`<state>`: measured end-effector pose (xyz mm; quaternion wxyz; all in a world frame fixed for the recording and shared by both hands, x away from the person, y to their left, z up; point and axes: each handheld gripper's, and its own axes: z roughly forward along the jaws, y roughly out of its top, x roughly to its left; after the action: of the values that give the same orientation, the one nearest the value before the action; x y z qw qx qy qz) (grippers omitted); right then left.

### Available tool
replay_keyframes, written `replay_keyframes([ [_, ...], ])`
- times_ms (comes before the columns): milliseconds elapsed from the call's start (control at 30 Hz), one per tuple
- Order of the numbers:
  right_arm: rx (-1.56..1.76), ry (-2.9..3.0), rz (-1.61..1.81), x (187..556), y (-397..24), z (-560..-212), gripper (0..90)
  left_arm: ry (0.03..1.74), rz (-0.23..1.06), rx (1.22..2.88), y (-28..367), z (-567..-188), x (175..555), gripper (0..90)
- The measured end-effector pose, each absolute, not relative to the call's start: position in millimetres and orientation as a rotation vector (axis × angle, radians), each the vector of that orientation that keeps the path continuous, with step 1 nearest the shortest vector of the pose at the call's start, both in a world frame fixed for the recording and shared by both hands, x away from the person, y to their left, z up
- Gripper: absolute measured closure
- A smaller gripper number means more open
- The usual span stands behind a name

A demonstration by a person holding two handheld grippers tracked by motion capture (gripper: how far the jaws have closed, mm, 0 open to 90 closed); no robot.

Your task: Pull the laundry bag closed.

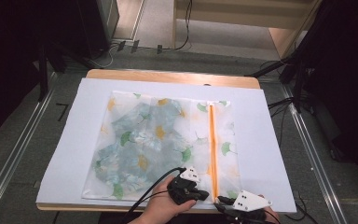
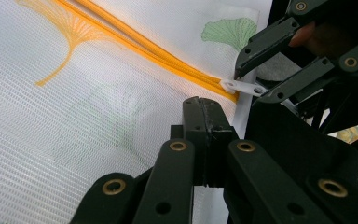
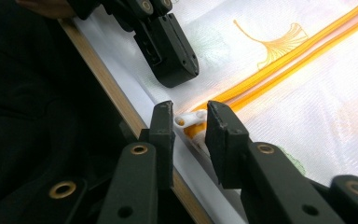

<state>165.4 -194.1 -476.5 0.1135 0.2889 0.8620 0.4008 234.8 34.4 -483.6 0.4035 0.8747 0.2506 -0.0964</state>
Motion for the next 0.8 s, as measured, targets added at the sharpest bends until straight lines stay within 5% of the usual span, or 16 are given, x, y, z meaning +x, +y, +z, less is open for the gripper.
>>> replay_keyframes([
  [367, 0.952, 2.527, 1.26, 171.7, -201.5, -473.6, 89.5, 0.624, -0.25, 2.21, 33.8, -483.7, 234.3, 90.0],
  [800, 1.089, 2.524, 1.249, 179.3, -197.3, -472.4, 90.0, 0.568, -0.258, 2.21, 25.2, -484.4, 225.8, 90.0],
])
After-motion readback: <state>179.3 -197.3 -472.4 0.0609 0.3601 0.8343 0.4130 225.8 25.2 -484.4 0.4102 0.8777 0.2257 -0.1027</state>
